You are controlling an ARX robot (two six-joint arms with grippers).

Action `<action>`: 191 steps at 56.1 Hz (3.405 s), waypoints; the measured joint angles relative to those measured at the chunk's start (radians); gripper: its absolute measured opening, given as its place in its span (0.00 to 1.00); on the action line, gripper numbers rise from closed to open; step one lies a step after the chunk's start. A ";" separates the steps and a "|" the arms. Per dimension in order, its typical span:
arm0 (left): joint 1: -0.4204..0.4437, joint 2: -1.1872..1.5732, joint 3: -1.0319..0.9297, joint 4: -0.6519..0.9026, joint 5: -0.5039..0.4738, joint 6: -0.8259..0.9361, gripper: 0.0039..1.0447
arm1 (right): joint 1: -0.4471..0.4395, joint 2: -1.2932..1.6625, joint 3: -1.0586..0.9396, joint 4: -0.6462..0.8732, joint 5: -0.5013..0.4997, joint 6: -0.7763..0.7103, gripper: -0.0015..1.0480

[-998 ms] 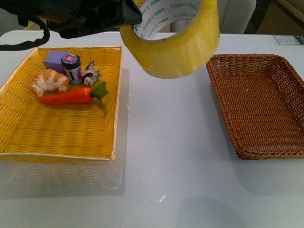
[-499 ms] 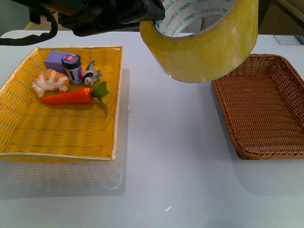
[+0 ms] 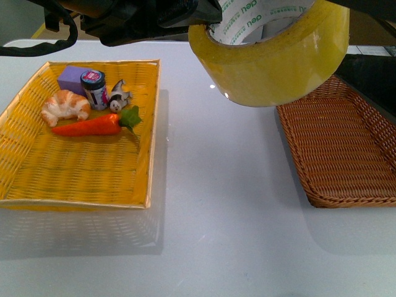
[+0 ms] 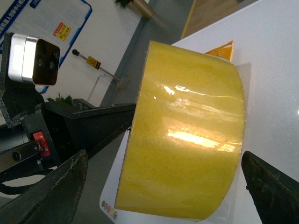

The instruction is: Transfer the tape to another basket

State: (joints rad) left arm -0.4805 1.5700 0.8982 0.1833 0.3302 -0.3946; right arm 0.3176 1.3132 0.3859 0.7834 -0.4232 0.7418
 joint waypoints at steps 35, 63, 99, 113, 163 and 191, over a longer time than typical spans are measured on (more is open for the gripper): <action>0.004 -0.040 -0.001 0.027 0.036 -0.013 0.43 | 0.015 0.005 -0.015 0.007 0.014 0.049 0.46; 0.102 -0.277 -0.110 0.113 -0.015 -0.034 0.92 | -0.140 -0.014 -0.022 0.003 -0.042 0.050 0.46; 0.262 -0.621 -0.605 0.459 -0.539 0.375 0.10 | -0.407 0.431 0.208 0.098 -0.116 0.026 0.45; 0.341 -0.768 -0.729 0.446 -0.463 0.383 0.01 | -0.442 0.721 0.397 0.109 -0.055 0.026 0.45; 0.476 -1.246 -0.884 0.140 -0.330 0.385 0.01 | -0.494 1.005 0.530 0.143 0.068 0.094 0.93; 0.476 -1.391 -0.884 -0.004 -0.330 0.385 0.01 | -0.542 0.406 0.098 0.214 -0.008 -0.058 0.91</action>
State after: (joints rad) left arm -0.0044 0.1787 0.0139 0.1791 0.0002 -0.0101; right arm -0.2249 1.7191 0.4839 0.9970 -0.4313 0.6838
